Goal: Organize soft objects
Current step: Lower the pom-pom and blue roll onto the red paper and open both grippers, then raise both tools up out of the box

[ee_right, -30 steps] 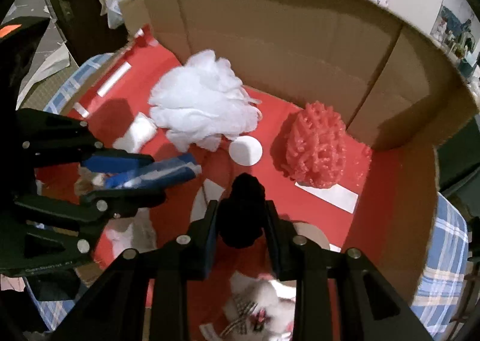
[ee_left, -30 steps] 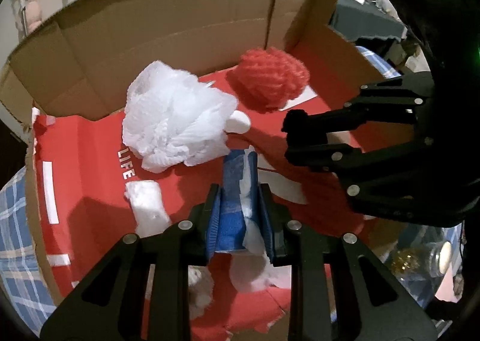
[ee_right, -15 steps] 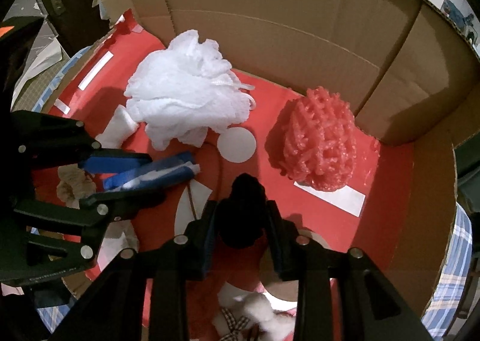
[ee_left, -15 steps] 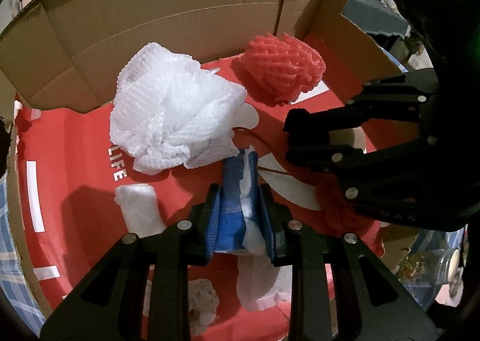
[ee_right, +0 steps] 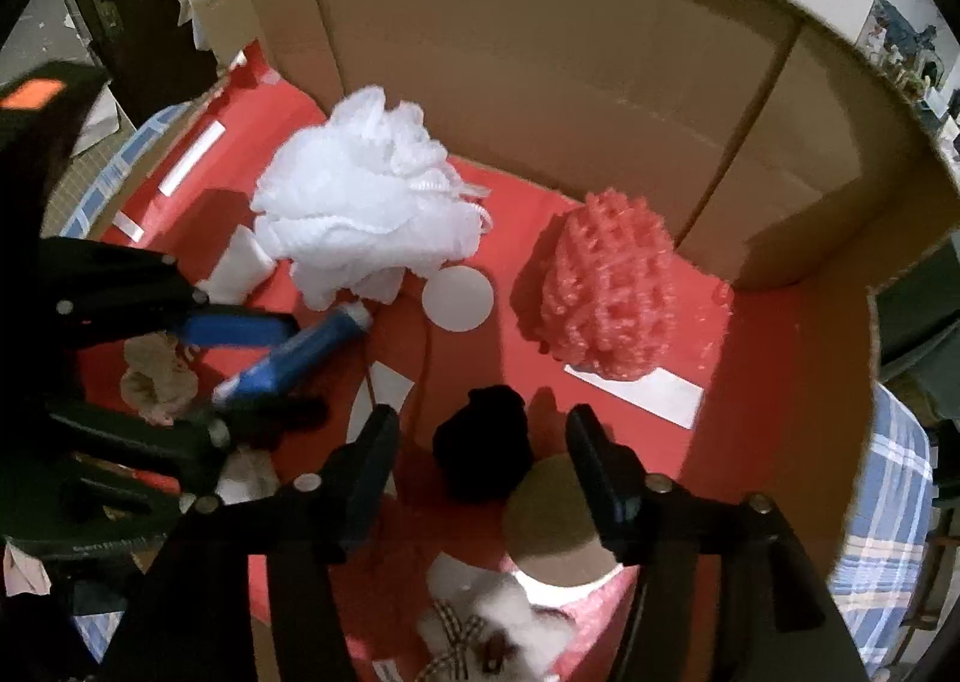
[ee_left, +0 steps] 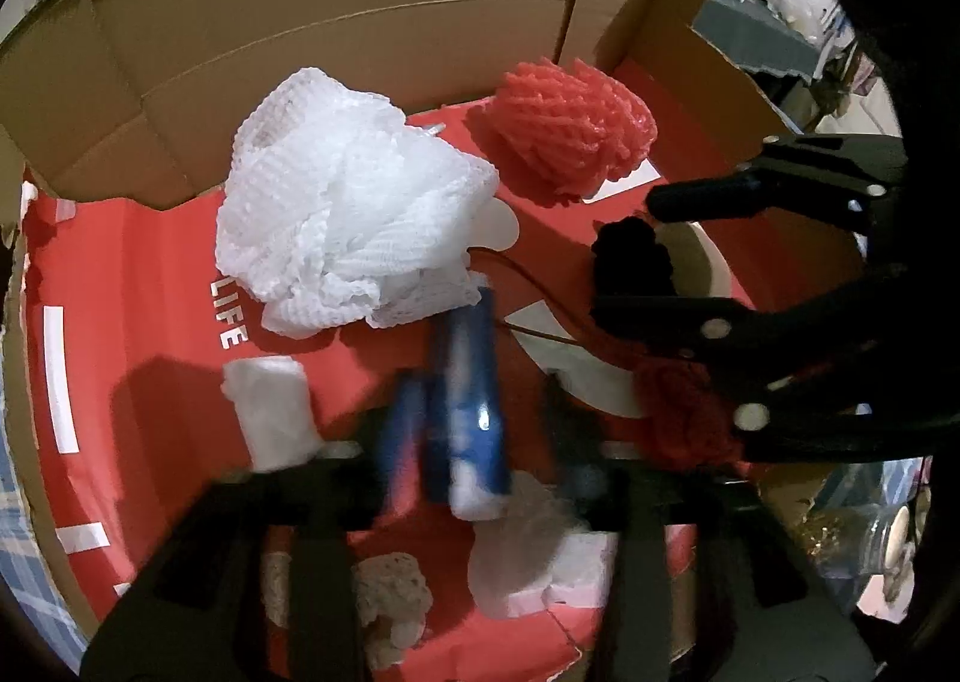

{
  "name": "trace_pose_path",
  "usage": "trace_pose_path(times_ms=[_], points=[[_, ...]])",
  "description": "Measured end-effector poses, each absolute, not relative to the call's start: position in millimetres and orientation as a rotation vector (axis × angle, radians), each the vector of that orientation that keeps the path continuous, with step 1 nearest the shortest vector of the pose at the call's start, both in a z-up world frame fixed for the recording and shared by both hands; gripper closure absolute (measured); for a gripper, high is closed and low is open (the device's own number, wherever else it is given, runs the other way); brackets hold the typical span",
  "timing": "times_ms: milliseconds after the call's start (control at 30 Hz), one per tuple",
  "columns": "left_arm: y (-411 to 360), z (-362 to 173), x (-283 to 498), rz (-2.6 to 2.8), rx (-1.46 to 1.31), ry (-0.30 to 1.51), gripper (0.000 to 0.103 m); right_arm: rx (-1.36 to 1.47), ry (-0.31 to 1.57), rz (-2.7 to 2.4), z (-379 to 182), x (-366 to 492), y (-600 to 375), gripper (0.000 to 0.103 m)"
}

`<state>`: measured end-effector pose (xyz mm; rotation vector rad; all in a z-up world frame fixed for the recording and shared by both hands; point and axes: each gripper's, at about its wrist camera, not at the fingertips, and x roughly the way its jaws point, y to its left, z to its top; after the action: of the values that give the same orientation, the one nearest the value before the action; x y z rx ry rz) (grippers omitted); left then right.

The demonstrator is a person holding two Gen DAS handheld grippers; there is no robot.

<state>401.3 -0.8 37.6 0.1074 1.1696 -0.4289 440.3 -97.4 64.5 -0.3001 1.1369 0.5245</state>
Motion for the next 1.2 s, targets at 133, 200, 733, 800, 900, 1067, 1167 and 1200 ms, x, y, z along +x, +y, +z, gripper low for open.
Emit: trace_pose_path(times_ms=[133,200,733,800,900,1067,1167,1200], points=[[1,43,398,-0.424,0.105,1.133,0.039,-0.285,1.106,0.506,81,432,-110,0.036],[4,45,397,-0.423,0.080,1.136,0.039,-0.288,1.075,0.485,93,423,-118,0.030],[29,114,305,-0.379,-0.008,0.936,0.026,-0.157,0.855,0.331,156,311,-158,0.000],[31,116,289,-0.333,0.010,0.912,0.026,-0.166,0.836,0.289,152,297,-157,0.000],[34,116,273,-0.310,0.027,0.898,0.026,-0.140,0.858,0.278,141,289,-157,0.000],[44,105,261,-0.270,-0.002,0.914,0.026,-0.153,0.894,0.211,118,287,-154,0.000],[47,99,256,-0.238,0.005,0.909,0.026,-0.150,0.899,0.197,109,287,-152,0.000],[48,97,255,-0.225,0.009,0.900,0.026,-0.147,0.897,0.193,107,288,-152,0.000]])
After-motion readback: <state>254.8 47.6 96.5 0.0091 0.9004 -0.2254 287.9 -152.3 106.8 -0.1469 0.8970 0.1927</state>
